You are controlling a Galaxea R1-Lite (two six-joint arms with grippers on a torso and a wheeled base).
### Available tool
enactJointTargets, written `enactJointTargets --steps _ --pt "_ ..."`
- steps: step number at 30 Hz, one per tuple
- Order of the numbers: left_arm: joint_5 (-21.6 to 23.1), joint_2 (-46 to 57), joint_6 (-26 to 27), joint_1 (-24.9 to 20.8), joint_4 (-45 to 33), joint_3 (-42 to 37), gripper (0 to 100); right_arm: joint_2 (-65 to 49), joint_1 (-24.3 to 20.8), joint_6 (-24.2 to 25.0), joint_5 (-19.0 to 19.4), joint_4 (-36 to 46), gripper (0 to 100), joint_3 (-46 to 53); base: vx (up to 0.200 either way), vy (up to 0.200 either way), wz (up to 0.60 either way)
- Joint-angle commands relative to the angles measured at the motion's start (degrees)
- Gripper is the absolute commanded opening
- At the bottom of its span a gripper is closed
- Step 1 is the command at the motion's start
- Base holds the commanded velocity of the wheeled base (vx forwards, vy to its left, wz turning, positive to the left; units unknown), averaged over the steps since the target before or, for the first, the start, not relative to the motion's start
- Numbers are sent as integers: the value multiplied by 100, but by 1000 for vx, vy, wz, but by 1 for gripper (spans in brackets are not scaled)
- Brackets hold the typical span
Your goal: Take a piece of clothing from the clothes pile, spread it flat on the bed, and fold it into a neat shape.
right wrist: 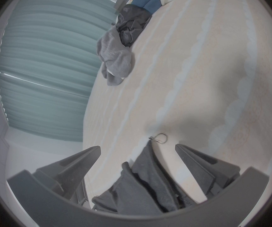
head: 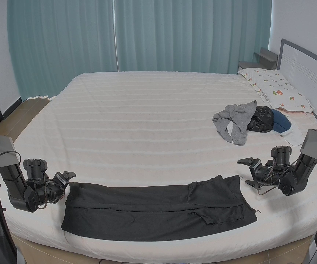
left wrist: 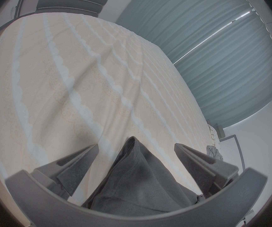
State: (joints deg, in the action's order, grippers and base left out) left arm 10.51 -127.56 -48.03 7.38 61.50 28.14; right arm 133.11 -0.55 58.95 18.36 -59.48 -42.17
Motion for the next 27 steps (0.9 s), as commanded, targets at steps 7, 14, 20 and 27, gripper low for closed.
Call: enactJointTargets --steps 7,14,20,27 --pt "13 82 4 -17 11 -124 100 13 -7 11 1 -292 100 200 -143 0 0" --pt "13 82 4 -26 20 -115 100 13 -24 11 1 -301 100 218 0 0 0" --pt "48 144 57 -43 2 140 100 22 -51 -7 1 -301 100 218 0 0 0" --pt "470 135 1208 -166 -288 289 100 22 -59 -7 1 -301 100 218 0 0 0"
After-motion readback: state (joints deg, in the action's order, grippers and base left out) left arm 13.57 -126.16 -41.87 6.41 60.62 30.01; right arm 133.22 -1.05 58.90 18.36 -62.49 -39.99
